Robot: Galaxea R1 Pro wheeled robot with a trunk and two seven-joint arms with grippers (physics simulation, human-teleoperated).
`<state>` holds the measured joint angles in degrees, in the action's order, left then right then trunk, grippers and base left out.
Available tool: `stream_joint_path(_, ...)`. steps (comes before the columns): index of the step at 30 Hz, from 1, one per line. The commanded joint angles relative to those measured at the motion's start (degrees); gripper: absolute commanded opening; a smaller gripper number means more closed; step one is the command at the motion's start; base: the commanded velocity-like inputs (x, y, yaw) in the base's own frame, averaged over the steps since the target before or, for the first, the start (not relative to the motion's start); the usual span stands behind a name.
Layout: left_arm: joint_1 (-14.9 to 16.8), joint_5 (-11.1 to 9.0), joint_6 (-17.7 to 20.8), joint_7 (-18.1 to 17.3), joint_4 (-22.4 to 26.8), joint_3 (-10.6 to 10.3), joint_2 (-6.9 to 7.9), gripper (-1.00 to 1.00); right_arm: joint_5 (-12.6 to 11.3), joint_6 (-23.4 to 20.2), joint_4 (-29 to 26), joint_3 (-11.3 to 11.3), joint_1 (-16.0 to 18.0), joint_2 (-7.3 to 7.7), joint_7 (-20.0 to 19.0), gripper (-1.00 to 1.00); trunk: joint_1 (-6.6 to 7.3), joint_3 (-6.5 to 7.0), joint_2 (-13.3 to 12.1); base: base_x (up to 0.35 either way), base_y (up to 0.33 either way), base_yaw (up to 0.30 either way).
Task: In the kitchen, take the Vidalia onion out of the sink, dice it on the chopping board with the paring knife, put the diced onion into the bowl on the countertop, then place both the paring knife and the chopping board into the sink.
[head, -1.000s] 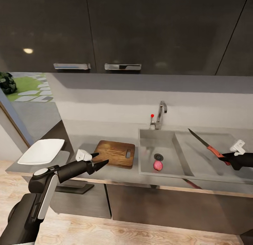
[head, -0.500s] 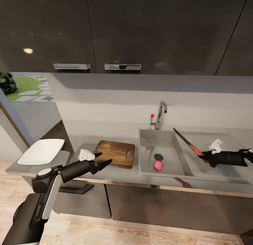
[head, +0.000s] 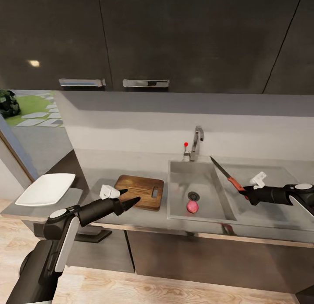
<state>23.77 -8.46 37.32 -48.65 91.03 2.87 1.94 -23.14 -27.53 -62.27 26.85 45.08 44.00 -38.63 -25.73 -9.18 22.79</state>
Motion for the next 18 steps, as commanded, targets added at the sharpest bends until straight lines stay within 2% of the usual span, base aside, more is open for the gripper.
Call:
stream_joint_path(1,0.1,-0.2,0.4,-0.1,0.0,0.0,0.00,1.00,-0.6,-0.5,-0.1,0.1,0.1,0.05,0.1,-1.00,-0.05,-0.13,0.1,0.120,-0.263,0.000)
stream_joint_path(11,0.0,-0.2,0.3,0.7,-0.1,-0.8,-0.09,1.00,-0.6,-0.5,-0.9,0.2,0.1,0.11,0.1,-1.00,-0.05,-0.13,0.1,0.160,-0.272,0.000)
stream_joint_path(18,0.0,-0.2,0.3,0.8,-0.1,-0.8,-0.06,1.00,-0.6,-0.6,-0.8,0.1,0.1,0.09,0.1,-1.00,-0.05,-0.13,0.1,0.046,-0.069,0.000)
